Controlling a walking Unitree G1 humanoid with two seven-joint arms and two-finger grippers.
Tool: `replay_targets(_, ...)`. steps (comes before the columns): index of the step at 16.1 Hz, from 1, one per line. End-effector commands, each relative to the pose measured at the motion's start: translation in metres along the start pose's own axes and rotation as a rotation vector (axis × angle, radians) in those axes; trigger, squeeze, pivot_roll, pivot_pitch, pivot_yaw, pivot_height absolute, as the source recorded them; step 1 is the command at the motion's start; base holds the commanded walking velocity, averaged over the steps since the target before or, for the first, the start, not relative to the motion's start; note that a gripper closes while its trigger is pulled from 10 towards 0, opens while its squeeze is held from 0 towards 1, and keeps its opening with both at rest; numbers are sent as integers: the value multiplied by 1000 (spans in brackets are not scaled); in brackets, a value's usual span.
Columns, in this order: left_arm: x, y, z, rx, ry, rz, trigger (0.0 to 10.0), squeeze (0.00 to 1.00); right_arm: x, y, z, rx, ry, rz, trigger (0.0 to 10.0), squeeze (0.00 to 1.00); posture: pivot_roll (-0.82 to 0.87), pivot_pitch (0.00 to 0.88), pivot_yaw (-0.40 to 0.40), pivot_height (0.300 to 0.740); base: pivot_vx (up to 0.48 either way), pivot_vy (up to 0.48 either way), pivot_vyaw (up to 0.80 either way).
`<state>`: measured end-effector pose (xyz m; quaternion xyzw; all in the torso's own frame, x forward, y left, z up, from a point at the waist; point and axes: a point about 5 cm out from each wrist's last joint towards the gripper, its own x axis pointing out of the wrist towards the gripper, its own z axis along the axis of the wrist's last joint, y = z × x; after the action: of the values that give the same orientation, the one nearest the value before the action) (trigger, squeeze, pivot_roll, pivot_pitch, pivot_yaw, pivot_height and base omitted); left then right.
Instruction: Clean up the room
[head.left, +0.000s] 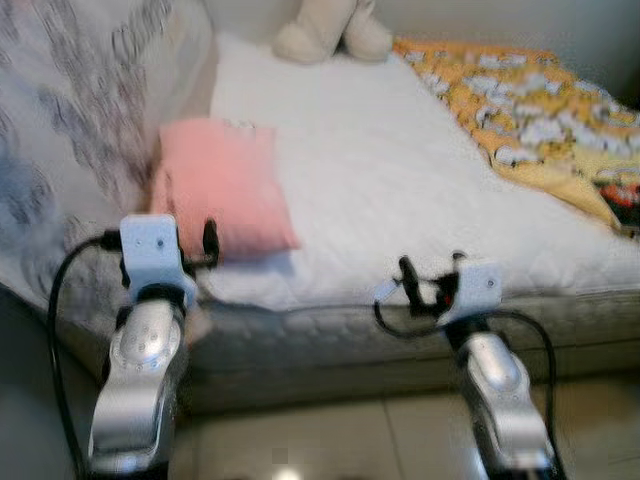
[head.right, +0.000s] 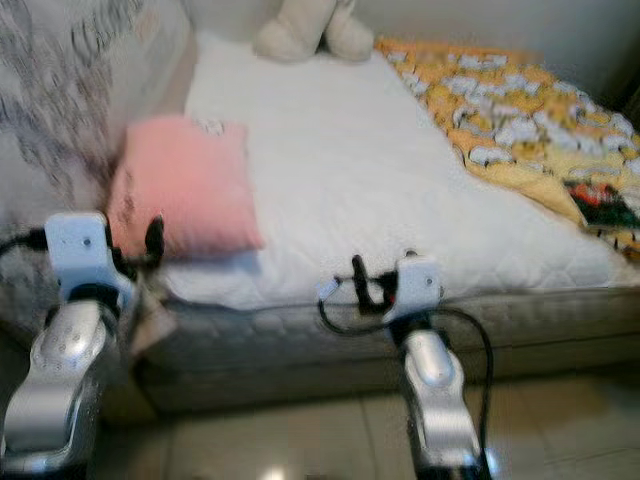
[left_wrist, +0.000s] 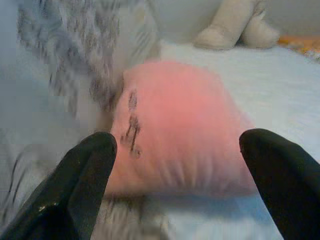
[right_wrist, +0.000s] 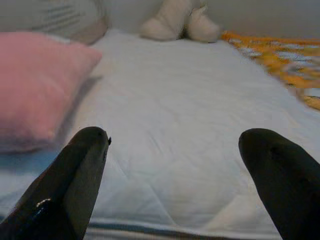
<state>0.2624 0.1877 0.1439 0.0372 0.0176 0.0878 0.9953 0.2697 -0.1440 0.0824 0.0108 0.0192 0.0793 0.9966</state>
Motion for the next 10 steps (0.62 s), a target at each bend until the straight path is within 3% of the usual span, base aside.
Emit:
replay_targets(1,2,-1,5,8,-23,14,10000,0,2,-3,4,-9,-13,2,10000,0,87,0,-58,740,0,-465,0)
replay_targets(10,27,4,-15,-7,52,58,10000,0,1,-11,1,-25,-24,-34,10000,0,46,0,-40,740,0,-458,0)
